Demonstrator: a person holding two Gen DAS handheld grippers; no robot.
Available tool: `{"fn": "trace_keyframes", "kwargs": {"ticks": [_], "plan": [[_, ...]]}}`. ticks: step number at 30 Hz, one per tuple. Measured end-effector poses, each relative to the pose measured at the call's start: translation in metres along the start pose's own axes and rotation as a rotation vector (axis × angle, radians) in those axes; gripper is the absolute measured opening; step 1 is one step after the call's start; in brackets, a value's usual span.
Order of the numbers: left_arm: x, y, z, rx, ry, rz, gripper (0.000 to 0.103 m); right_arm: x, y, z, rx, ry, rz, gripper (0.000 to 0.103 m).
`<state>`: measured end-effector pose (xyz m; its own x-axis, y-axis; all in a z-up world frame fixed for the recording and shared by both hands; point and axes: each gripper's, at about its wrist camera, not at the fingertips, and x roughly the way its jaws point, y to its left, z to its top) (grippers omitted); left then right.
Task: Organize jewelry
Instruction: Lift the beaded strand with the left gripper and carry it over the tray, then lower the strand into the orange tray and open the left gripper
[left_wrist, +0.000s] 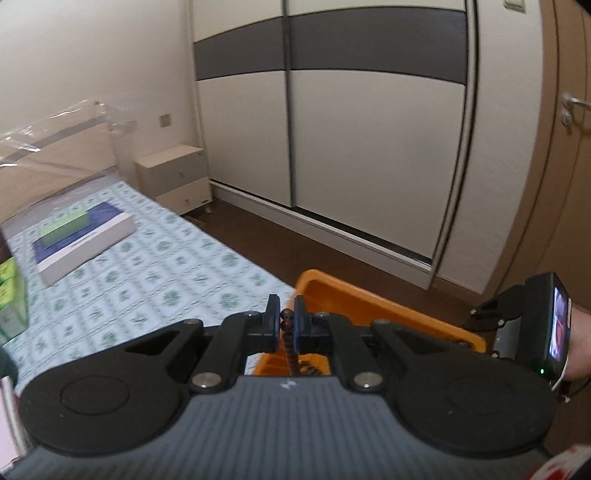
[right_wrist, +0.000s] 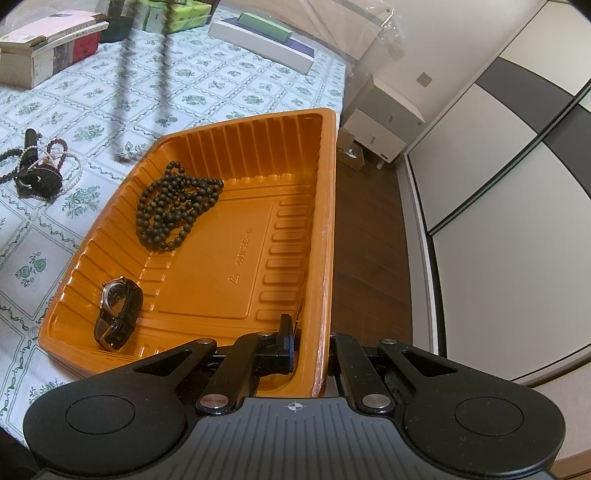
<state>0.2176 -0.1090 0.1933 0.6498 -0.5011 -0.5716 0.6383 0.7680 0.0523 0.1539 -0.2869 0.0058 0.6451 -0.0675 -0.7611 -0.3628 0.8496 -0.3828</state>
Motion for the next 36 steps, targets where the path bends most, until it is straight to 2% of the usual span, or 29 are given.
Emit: {"fn": "trace_keyframes", "kwargs": {"ticks": [7,16,21,32,34,35,36], "plan": [[0.055,-0.033,-0.009,0.035,0.079,-0.057,0.006,0.001,-0.002,-0.002,0.005,-0.003,0.005,0.003],[0.109,-0.04,-0.035,0.015,0.181,-0.046,0.006,0.002,-0.003,-0.002,0.007,-0.003,0.007,0.003],[0.123,-0.034,-0.044,-0.021,0.199,-0.033,0.006,0.002,-0.003,-0.003,0.008,-0.003,0.007,0.003],[0.127,-0.034,-0.048,-0.045,0.217,-0.039,0.007,0.003,-0.003,-0.003,0.009,-0.003,0.008,0.003],[0.126,-0.033,-0.047,-0.049,0.205,-0.041,0.013,0.003,-0.004,-0.003,0.009,-0.004,0.008,0.003],[0.126,-0.033,-0.046,-0.052,0.201,-0.042,0.023,0.003,-0.004,-0.003,0.009,-0.004,0.008,0.003],[0.124,-0.033,-0.046,-0.052,0.2,-0.042,0.024,0.003,-0.004,-0.003,0.01,-0.004,0.008,0.003]]}}
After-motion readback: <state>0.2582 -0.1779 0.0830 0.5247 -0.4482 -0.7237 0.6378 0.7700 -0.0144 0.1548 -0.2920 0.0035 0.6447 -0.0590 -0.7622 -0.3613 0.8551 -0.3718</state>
